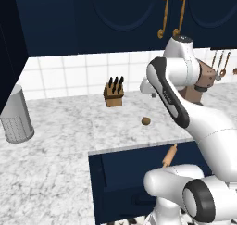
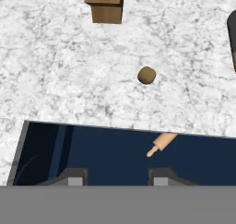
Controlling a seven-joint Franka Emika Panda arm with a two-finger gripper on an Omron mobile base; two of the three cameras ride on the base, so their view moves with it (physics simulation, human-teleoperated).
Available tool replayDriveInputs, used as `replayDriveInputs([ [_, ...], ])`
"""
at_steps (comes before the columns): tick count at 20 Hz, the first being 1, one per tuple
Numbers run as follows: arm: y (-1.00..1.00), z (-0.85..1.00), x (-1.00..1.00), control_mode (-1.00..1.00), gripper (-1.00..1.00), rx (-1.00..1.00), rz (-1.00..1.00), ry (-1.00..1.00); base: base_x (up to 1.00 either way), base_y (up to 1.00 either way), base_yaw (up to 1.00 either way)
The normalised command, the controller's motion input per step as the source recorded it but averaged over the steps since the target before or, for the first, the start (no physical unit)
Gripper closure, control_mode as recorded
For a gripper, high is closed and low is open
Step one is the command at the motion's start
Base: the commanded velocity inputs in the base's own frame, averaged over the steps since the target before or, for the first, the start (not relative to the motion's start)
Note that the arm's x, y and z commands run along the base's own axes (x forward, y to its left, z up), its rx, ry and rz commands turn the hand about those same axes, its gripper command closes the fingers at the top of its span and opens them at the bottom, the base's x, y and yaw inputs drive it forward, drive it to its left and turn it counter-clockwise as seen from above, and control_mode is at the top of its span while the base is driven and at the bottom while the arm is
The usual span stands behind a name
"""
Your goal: Pick the rolling pin from the drawer and place it on the counter.
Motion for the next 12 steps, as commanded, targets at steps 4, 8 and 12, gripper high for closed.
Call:
replayDriveInputs([
  [4,-0.11,0.00,-0.01,-1.00,-1.00,0.01,0.00,0.00,0.00,0.00,0.00],
  [8,-0.47,-0.19,-0.29,-1.00,-1.00,0.01,0.00,0.00,0.00,0.00,0.00],
  [12,-0.42,-0.52,-0.31,-1.00,-1.00,0.00,0.00,0.00,0.00,0.00,0.00],
])
